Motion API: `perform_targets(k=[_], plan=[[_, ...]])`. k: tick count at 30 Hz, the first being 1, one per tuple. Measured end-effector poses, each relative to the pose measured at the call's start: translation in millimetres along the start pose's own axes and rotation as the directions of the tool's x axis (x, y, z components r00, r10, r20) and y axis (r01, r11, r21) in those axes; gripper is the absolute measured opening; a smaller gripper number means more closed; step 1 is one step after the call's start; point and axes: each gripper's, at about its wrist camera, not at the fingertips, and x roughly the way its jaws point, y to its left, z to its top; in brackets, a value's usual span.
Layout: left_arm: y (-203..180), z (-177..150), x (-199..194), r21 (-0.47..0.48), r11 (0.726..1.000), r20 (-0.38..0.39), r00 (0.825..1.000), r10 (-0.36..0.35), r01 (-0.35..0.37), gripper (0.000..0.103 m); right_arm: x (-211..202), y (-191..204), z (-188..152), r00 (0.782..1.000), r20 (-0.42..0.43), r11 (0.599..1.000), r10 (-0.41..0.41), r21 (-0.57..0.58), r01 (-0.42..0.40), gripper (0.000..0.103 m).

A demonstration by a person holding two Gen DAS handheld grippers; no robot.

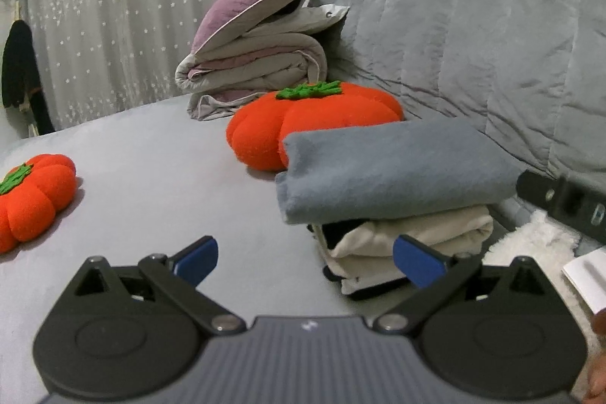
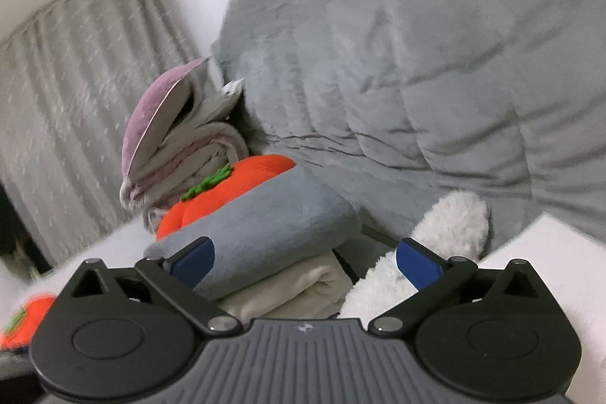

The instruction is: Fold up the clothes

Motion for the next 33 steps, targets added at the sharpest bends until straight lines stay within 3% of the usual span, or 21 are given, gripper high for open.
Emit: perform_targets(k=[2,8,33], plan=[[3,-1,2,-0.010,1.000,-0.005,1.000,0.005,-0.005,0.103,1,9,-3,1.000,-0.003,0.997,0.001,-0.073,-0.001,0.103],[5,-4,8,-0.019,1.000,-0.016,1.000,0.006,-0.006,0.103,7,18,-9,1.000,-0.019,0.990,0.018,-0.142,-0.021,0.103],[5,-20,28,0.004,1.000,-0.066,0.998,0.014,-0.014,0.103,21,33,-20,0.998,-0.060,0.970,-0.032,-0.242,0.016,0.103]])
